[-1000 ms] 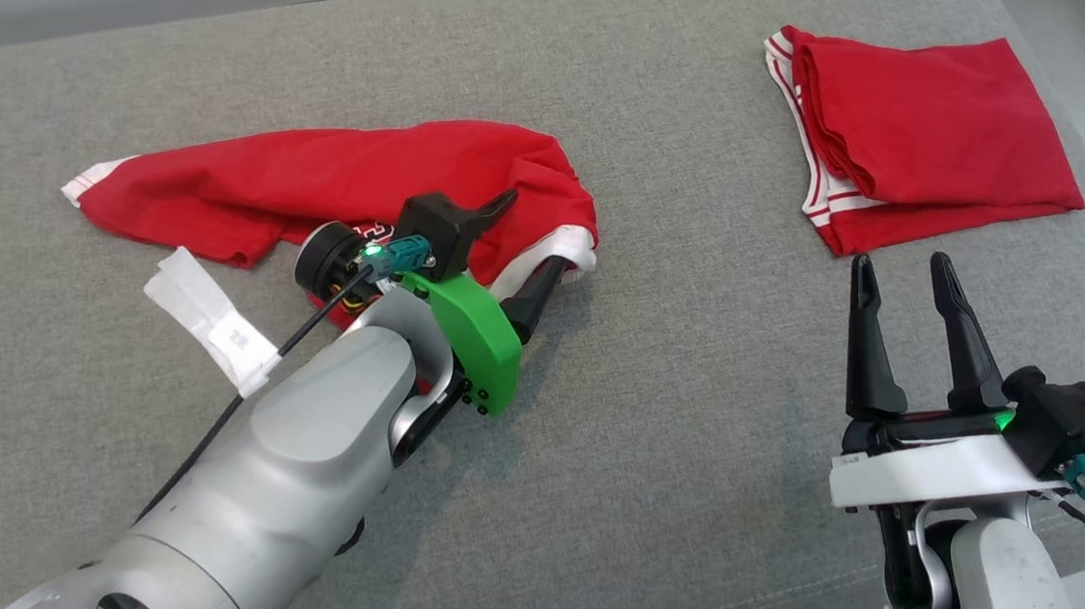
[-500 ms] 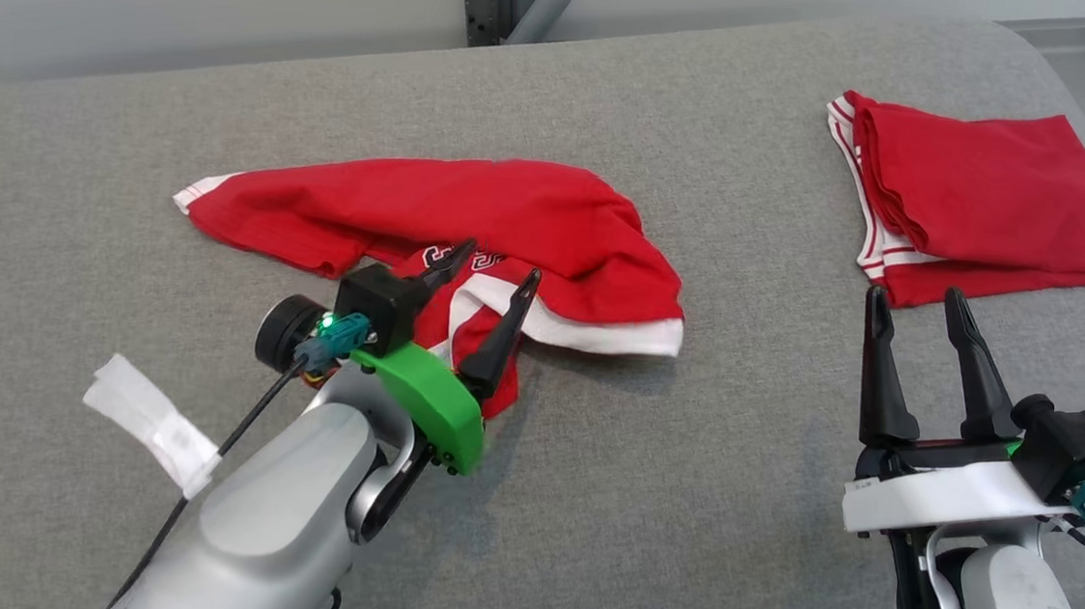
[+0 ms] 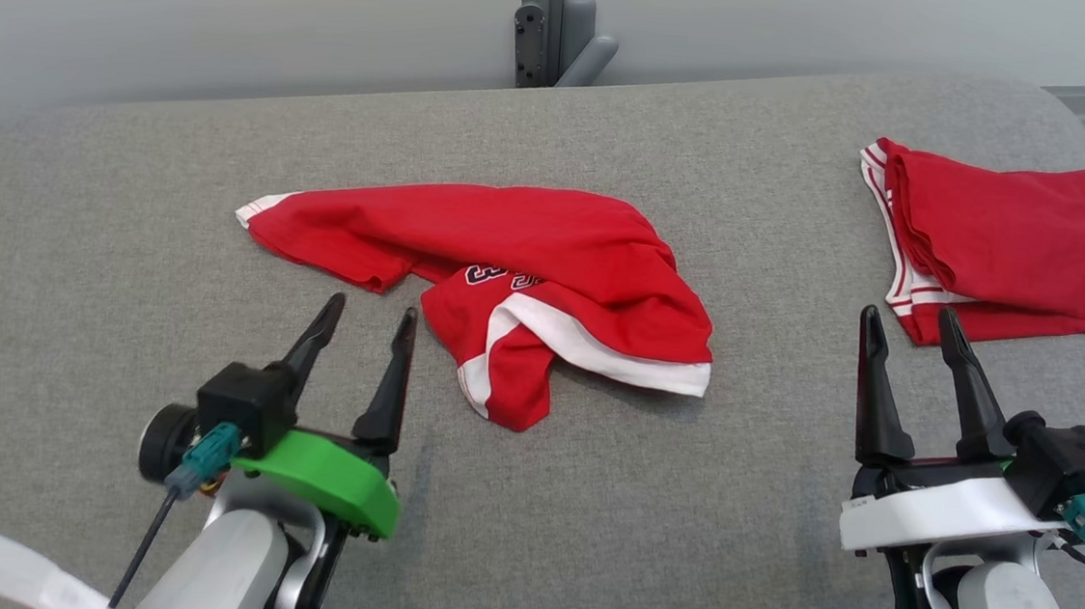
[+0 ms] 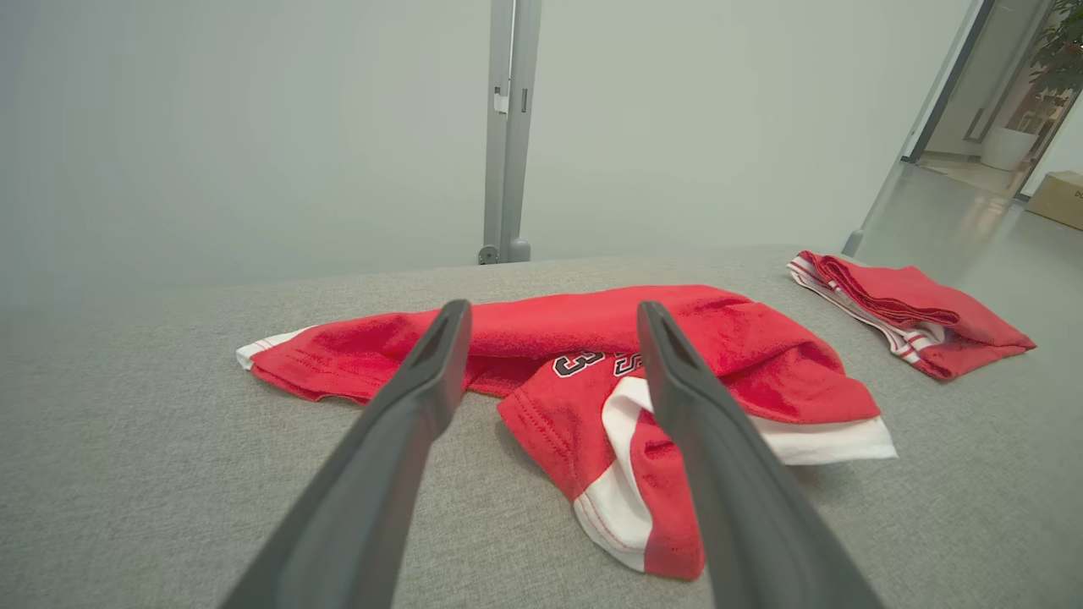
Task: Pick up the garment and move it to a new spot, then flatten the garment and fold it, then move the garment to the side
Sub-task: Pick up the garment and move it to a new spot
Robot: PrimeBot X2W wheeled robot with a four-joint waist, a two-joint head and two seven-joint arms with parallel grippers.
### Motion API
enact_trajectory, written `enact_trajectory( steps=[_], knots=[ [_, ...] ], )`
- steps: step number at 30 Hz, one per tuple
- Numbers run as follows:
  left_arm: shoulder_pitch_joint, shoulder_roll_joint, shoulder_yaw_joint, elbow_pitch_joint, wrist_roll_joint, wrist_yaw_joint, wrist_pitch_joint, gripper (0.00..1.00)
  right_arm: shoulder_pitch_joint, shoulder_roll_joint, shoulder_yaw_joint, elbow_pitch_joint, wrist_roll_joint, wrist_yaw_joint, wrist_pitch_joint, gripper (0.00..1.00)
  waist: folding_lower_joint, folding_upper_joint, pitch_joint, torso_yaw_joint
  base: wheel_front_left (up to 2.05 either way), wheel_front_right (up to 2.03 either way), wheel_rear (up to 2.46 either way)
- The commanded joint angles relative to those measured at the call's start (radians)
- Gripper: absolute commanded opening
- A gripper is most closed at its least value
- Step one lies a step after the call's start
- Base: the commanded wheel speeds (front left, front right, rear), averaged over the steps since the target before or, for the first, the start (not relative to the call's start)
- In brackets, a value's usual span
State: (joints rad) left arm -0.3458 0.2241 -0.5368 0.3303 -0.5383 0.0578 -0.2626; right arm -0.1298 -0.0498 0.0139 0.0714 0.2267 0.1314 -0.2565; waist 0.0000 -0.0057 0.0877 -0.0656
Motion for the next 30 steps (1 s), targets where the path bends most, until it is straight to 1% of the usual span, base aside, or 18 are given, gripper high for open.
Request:
enact_trajectory(
  steps=[1,4,7,11,13,17,21,26,30],
  knots=[
    [0.035,0.012,0.024,-0.014,0.02,0.011,-0.002,1.0,0.015,-0.002,0.001,0.003,-0.008,-0.002,-0.002,1.0,0.0,0.0057,-0.003,0.003,0.0,0.0,0.0],
    [0.1,0.019,0.086,-0.058,0.045,0.029,-0.002,1.0,0.028,-0.002,0.0,0.008,-0.016,-0.002,-0.004,1.0,0.0,0.0057,-0.007,0.005,0.0,0.0,0.0],
    [0.17,0.012,0.155,-0.099,0.071,0.048,-0.002,1.0,0.042,-0.002,-0.001,0.012,-0.017,-0.002,-0.006,1.0,0.0,0.0057,-0.009,0.007,0.0,0.0,0.0],
    [0.262,-0.012,0.243,-0.153,0.098,0.072,-0.002,1.0,0.059,-0.002,0.0,0.018,-0.022,-0.002,-0.007,1.0,0.0,0.0057,-0.015,0.01,0.0,0.0,0.0],
    [0.304,-0.03,0.287,-0.174,0.109,0.075,-0.002,1.0,0.067,-0.002,0.002,0.021,-0.023,-0.002,-0.008,1.0,0.0,0.0057,-0.019,0.012,0.0,0.0,0.0],
    [0.351,-0.055,0.331,-0.193,0.135,0.066,-0.002,1.0,0.077,-0.002,0.004,0.028,-0.023,-0.002,-0.009,1.0,0.0,0.0057,-0.024,0.017,0.0,0.0,0.0],
    [0.38,-0.079,0.369,-0.198,0.163,0.043,-0.002,1.0,0.081,-0.002,0.009,0.044,-0.014,-0.002,-0.008,1.0,0.0,0.0057,-0.03,0.024,0.0,0.0,0.0],
    [0.394,-0.107,0.401,-0.187,0.204,0.015,-0.002,1.0,0.073,-0.002,0.015,0.064,-0.009,-0.002,-0.009,1.0,0.0,0.0057,-0.034,0.028,0.0,0.0,0.0],
    [0.389,-0.117,0.42,-0.172,0.215,-0.005,-0.002,1.0,0.067,-0.002,0.017,0.076,-0.008,-0.002,-0.009,1.0,0.0,0.0057,-0.033,0.027,0.0,0.0,0.0]
  ],
)
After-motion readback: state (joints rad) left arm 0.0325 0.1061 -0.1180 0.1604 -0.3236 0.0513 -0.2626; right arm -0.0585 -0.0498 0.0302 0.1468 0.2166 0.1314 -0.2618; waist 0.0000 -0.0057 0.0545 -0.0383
